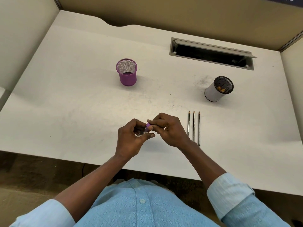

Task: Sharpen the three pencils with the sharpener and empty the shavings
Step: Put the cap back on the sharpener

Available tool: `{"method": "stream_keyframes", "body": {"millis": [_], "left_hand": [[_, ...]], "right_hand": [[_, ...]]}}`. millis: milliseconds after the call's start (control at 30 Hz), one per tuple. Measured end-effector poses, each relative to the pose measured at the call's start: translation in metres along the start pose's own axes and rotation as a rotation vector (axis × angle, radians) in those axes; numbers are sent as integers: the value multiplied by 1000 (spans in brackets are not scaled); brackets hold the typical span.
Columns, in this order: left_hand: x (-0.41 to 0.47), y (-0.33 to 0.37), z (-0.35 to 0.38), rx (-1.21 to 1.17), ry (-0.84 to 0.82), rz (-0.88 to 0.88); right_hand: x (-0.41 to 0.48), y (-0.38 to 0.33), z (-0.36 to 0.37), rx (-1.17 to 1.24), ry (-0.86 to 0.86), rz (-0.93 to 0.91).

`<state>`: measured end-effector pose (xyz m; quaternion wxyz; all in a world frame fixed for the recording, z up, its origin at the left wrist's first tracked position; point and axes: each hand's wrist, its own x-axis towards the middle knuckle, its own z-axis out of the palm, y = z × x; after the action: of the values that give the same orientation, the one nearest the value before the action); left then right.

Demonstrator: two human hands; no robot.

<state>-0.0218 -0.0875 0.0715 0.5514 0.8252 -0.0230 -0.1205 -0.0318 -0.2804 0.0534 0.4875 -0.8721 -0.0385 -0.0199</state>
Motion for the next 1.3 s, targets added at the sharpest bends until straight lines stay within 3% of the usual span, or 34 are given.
{"method": "stream_keyframes", "body": {"millis": [133, 300, 500, 1000, 1300], "left_hand": [[2, 4, 3, -120, 9, -213], [13, 9, 5, -274, 17, -410], [21, 22, 11, -342, 26, -504], [12, 43, 35, -118, 107, -311], [17, 42, 34, -66, 120, -237]], "right_hand": [[-8, -1, 3, 13, -72, 21], [-19, -2, 7, 26, -42, -20], [-26, -8, 16, -174, 16, -2], [-21, -4, 26, -335, 333, -75], [-17, -4, 25, -185, 259, -61]]}}
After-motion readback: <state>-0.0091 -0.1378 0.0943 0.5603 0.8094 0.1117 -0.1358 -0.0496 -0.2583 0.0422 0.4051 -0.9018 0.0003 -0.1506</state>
